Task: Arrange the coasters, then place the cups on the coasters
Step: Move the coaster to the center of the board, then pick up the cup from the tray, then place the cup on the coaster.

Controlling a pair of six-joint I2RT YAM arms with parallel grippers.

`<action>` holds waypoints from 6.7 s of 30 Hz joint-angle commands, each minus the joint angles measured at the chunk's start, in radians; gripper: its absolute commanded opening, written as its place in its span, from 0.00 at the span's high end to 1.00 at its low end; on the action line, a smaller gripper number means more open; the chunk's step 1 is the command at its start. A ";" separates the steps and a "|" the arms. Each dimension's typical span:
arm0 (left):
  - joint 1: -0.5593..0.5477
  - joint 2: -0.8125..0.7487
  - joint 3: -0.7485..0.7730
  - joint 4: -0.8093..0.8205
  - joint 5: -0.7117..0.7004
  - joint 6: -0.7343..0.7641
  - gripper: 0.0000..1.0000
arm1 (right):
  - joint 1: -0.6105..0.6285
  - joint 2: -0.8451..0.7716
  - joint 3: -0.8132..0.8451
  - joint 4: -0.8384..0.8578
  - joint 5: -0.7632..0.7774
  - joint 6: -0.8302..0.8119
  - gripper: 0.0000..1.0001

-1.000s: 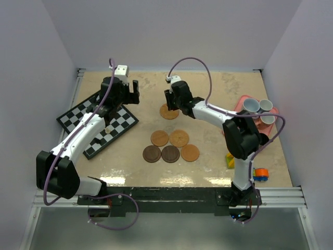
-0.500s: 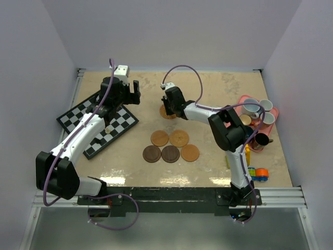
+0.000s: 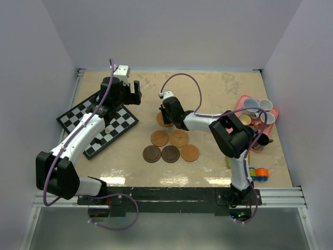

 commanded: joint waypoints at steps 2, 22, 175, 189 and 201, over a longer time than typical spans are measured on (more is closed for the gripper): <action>-0.004 -0.029 -0.005 0.038 0.024 -0.020 0.07 | 0.043 -0.003 -0.076 -0.111 0.028 0.073 1.00; -0.004 -0.023 -0.008 0.038 0.022 -0.020 0.07 | 0.043 -0.048 -0.145 -0.138 0.129 0.140 1.00; -0.159 -0.120 -0.082 0.133 0.059 -0.056 0.08 | -0.518 -0.442 -0.130 -0.393 0.213 -0.139 1.00; -0.145 -0.146 -0.087 0.134 0.007 -0.046 0.05 | -0.246 -0.390 0.076 -0.411 -0.128 -0.330 1.00; -0.135 -0.193 -0.101 0.134 -0.111 -0.029 0.05 | -0.062 -0.225 0.197 -0.513 -0.205 -0.516 1.00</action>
